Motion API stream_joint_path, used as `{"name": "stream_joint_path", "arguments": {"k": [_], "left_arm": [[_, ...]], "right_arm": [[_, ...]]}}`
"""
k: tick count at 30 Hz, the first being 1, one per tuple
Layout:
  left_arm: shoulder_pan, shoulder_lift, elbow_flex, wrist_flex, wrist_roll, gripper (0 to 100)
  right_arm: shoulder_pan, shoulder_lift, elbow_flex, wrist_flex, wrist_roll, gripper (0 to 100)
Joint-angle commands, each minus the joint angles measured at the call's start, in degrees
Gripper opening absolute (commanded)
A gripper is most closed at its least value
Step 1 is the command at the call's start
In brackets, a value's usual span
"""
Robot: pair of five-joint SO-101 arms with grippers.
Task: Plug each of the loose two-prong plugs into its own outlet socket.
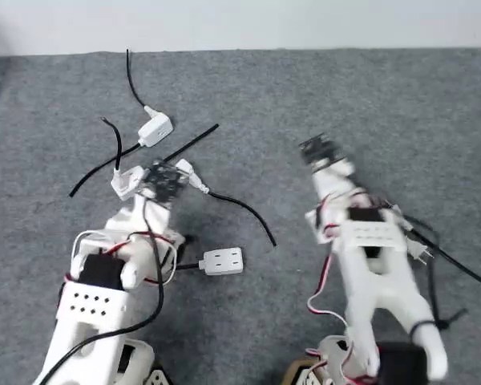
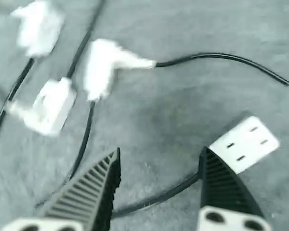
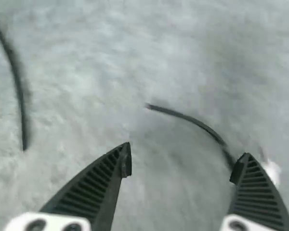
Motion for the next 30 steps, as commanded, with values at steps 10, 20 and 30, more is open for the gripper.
{"name": "stream_joint_path", "arguments": {"k": [10,20,30], "left_arm": [[-4.5,-1.5,15.3,-15.6,4.7,25],[-4.3,-1.1,15.6,-17.2,4.7,25],[-4.1,-1.1,15.6,-17.3,4.7,25]], "right_arm": [[24.9,16.6,-40.8,32.3,22.2,31.7],[23.9,47.9,-61.6,32.9,26.1,31.7],[21.1,50.5,-63.5,37.9,40.5,31.5]]}}
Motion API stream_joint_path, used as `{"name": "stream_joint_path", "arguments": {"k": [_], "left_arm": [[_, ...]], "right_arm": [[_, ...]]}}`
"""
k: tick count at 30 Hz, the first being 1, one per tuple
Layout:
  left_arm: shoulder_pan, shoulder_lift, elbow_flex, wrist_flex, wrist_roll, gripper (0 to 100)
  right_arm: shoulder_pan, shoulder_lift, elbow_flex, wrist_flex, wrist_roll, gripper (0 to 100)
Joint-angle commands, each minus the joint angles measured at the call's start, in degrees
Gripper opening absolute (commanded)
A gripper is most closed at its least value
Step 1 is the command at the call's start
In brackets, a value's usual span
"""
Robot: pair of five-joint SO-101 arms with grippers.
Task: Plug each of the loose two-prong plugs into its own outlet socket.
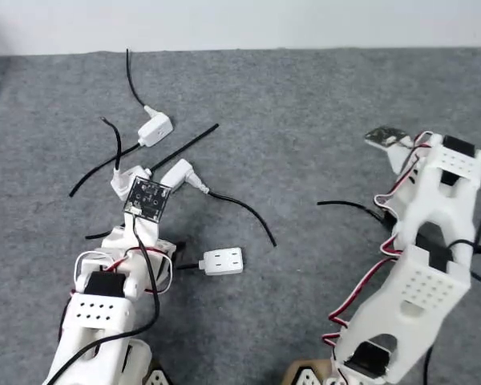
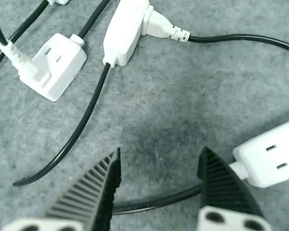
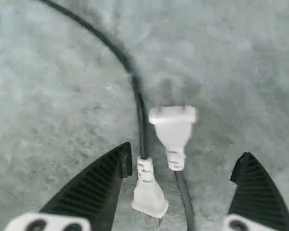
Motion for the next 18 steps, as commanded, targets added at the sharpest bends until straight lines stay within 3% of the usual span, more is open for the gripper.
{"name": "stream_joint_path", "arguments": {"k": [1,7,13,18], "left_arm": [[0.9,-0.4,-0.3,-1.2,0.4,25],[1.7,-0.7,0.3,-1.2,-1.8,25],[2.5,-0.7,0.4,-1.2,-1.8,25],[3.3,-0.7,0.5,-1.1,-1.9,25]], "right_arm": [[-0.7,-1.5,-3.0,-0.7,2.9,30.4],[-0.7,2.9,-3.0,-5.7,2.5,11.3],[-0.6,5.6,-3.0,-6.8,2.1,15.8],[-0.7,5.6,-3.1,-7.5,2.5,11.8]]}}
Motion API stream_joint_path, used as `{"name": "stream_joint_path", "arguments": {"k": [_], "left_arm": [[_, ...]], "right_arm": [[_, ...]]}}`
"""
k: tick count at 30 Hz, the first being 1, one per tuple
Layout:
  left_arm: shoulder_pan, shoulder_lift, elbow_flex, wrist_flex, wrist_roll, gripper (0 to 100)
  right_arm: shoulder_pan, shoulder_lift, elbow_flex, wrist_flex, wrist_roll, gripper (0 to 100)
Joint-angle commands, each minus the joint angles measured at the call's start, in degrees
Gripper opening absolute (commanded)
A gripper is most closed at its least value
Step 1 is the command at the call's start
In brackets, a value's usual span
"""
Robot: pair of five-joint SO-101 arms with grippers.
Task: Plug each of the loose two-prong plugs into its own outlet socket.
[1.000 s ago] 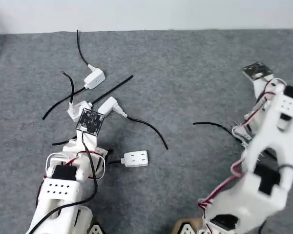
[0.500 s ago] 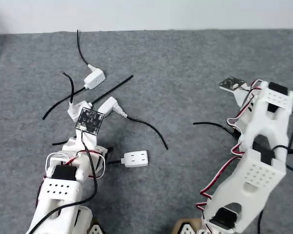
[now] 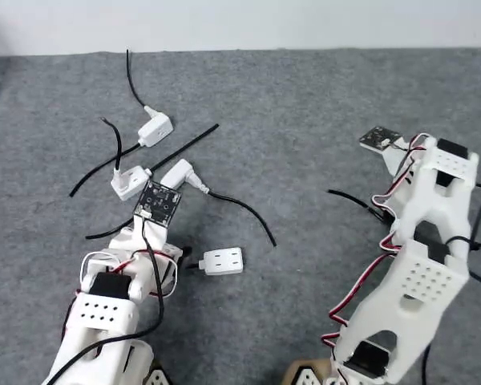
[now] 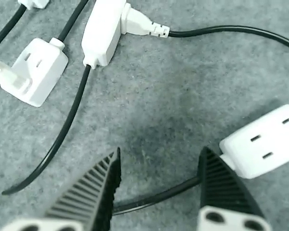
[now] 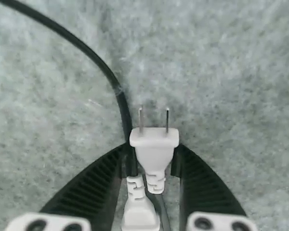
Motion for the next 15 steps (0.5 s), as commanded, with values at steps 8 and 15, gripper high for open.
{"name": "stream_joint_path", "arguments": {"k": [8,15], "left_arm": [[0.6,-0.7,-0.1,-1.1,-0.6,25],[0.7,-0.7,-0.1,-1.1,-0.6,25]], "right_arm": [[-0.4,0.4,-1.2,-8.0,0.5,7.2],[-3.1,-8.0,-5.6,0.7,0.4,0.9]]}}
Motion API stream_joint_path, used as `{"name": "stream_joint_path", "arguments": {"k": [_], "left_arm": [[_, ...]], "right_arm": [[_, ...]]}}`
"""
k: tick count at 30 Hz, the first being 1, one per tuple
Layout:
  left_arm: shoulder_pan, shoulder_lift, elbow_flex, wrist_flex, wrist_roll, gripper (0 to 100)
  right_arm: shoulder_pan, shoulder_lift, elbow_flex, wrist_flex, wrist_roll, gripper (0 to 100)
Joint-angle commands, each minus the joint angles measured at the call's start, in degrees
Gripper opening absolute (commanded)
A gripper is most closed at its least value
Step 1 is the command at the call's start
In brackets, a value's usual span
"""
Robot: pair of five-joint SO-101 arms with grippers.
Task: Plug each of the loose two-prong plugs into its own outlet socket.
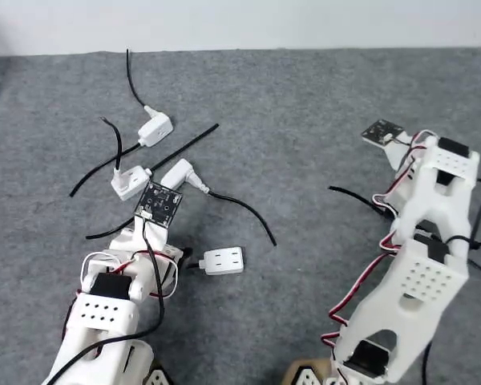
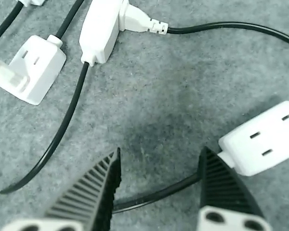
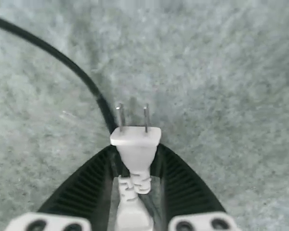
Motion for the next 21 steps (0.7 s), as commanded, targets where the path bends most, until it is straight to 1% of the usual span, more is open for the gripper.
{"name": "stream_joint_path", "arguments": {"k": [1,8,10,12,15,17,19,21], "left_arm": [[0.5,-0.7,-0.5,-1.1,-0.6,25],[0.5,-0.7,-0.5,-1.1,-0.6,25],[0.5,-0.7,-0.5,-1.1,-0.6,25],[0.5,-0.8,-0.5,-1.0,-0.5,25],[0.6,-0.8,-0.5,-0.8,-0.5,25],[0.7,-0.9,-0.6,-0.3,-0.4,25],[1.8,-0.9,-1.2,0.6,-0.2,25],[4.1,-0.9,-2.1,0.4,1.0,25]], "right_arm": [[-2.6,-8.1,-4.1,5.9,0.4,0.9],[-5.2,-17.2,-4.1,17.1,0.6,0.9],[-7.6,-19.6,-4.0,22.7,2.1,0.9],[-11.6,-21.1,-3.3,29.7,4.4,0.9],[-18.2,-23.1,5.5,28.7,4.4,0.9],[-22.8,-24.7,11.3,27.3,6.1,0.9],[-26.0,-26.4,15.8,23.3,6.5,0.9],[-28.8,-28.4,19.8,17.8,5.0,0.9]]}}
